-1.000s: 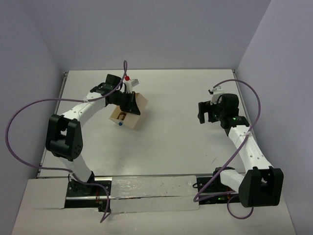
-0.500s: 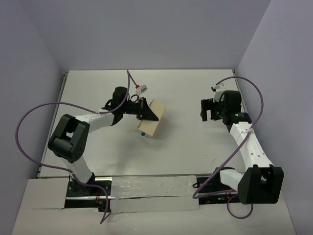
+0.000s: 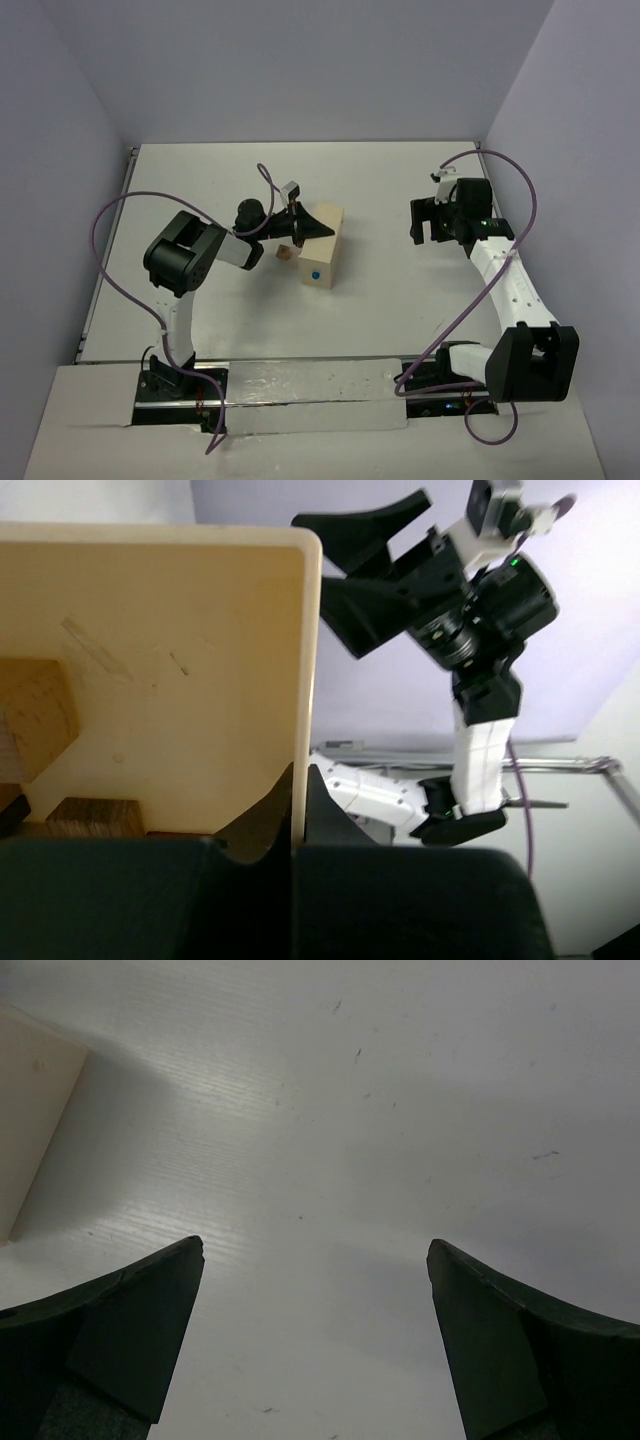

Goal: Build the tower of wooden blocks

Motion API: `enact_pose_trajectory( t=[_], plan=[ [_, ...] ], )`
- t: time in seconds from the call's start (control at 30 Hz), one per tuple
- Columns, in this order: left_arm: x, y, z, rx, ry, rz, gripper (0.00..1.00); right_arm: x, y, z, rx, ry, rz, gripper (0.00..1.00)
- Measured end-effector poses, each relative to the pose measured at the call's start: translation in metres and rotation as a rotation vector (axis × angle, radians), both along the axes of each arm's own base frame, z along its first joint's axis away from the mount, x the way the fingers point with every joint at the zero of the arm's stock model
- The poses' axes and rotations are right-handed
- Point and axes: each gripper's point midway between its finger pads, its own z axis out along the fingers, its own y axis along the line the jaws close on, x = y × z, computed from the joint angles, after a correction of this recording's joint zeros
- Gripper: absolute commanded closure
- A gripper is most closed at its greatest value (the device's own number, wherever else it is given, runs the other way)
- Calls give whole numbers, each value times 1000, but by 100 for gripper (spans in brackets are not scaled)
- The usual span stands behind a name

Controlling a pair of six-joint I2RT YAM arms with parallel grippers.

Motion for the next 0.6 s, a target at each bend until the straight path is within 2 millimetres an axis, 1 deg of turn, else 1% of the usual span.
enact_pose_trajectory(
  t=[0.13, 0.27, 0.6],
  plan=[
    [15, -3, 4, -45, 47, 46, 100, 2, 0, 3, 0, 5, 0, 0],
    [24, -3, 8, -76, 87, 78, 100, 1, 0, -1, 0, 24, 1, 0],
    [48, 6, 17, -122, 176, 174, 100, -3, 0, -4, 0, 43, 0, 0]
  ],
)
